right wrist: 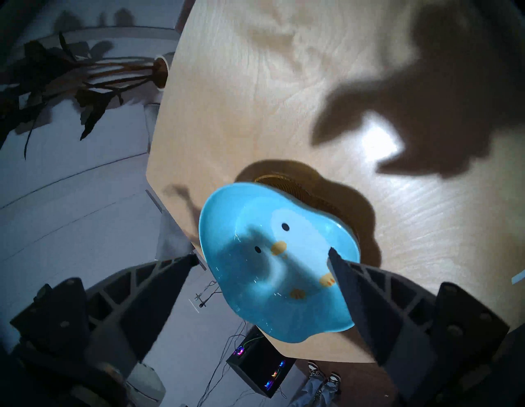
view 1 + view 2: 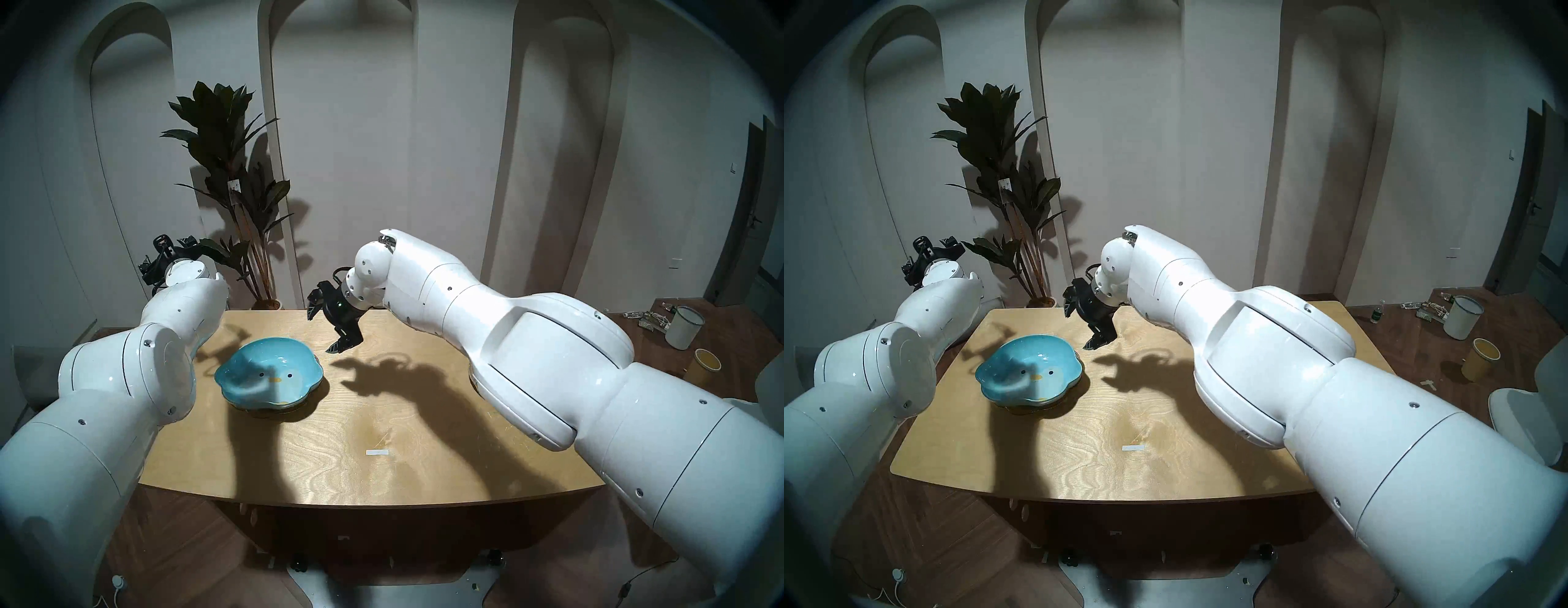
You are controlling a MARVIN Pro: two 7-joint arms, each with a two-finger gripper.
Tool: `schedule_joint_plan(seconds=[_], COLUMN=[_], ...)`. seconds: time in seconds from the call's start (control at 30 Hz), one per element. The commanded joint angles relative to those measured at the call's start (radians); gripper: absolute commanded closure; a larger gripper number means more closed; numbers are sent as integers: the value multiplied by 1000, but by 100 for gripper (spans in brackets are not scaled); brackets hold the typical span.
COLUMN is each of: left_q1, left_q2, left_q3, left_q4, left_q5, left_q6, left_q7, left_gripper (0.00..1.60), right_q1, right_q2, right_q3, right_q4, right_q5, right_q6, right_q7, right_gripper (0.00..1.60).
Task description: Stack the plates into one stack
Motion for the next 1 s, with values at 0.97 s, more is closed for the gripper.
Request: schedule_joint_plan(seconds=[0.97], left_q1=[23], left_q2=[-141], left_q3=[45], left_q4=[-16], left_q5=[4], left_q6=[-50], left_q7=[-139], left_gripper=[0], right_q1=[121], right_q2=[396], right_q3=[55], right_q4=[164], right_q5=[-80], right_q6=[-165], right_q7=[24], right_gripper=[0])
